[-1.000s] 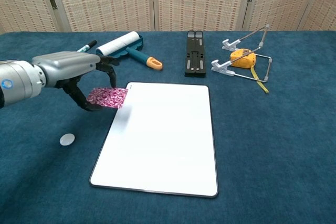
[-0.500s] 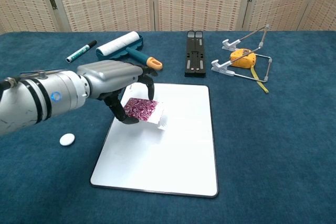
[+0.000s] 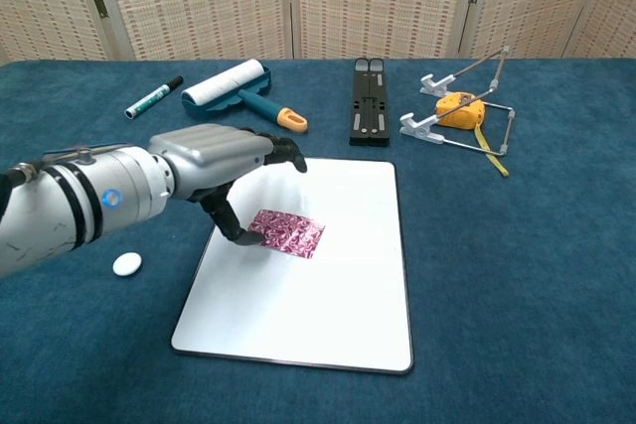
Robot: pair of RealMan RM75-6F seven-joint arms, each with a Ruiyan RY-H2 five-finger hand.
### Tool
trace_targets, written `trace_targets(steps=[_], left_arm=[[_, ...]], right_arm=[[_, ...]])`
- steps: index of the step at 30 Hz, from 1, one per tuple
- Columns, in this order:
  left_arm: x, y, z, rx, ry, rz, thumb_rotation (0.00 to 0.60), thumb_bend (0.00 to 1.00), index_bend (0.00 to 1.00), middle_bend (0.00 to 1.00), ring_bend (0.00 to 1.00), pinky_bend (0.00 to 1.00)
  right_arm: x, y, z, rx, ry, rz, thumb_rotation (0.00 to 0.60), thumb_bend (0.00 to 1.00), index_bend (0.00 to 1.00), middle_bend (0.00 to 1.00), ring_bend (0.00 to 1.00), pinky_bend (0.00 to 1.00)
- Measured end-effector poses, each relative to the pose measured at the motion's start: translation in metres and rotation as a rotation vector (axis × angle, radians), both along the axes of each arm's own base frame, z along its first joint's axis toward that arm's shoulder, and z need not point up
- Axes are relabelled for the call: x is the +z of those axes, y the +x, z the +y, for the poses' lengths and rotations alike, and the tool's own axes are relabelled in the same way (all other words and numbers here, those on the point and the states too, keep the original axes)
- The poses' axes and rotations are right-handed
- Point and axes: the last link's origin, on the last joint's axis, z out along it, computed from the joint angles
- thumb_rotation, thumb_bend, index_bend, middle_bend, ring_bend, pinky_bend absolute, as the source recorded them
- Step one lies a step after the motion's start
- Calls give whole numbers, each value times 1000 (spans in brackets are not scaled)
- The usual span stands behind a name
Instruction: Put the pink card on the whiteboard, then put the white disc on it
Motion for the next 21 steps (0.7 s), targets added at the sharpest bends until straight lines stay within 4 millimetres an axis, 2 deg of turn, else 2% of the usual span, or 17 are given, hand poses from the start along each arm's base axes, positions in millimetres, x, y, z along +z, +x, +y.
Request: trace_targets(steps=[5,8,13,21], left_arm=[[15,-15,-4,-5,33,-5,600,330,293,91,71,0],[27,-32,-7,-6,54,12,600,331,348,91,72,0],[43,-63,-16,5,72,48,600,331,386,91,80,0],[58,-91,-34,-20,76,55,600,331,432,107,92,0]], right_arm=[[-1,1,-2,6,5,-1,600,363,0,53,66,0],[-1,1,-3,6,6,-2,600,363,0,53,65,0],[-4,4,-5,16,12,-2,600,363,0,54,66,0],[-6,10,-9,27,18,0,600,363,0,54,66,0]])
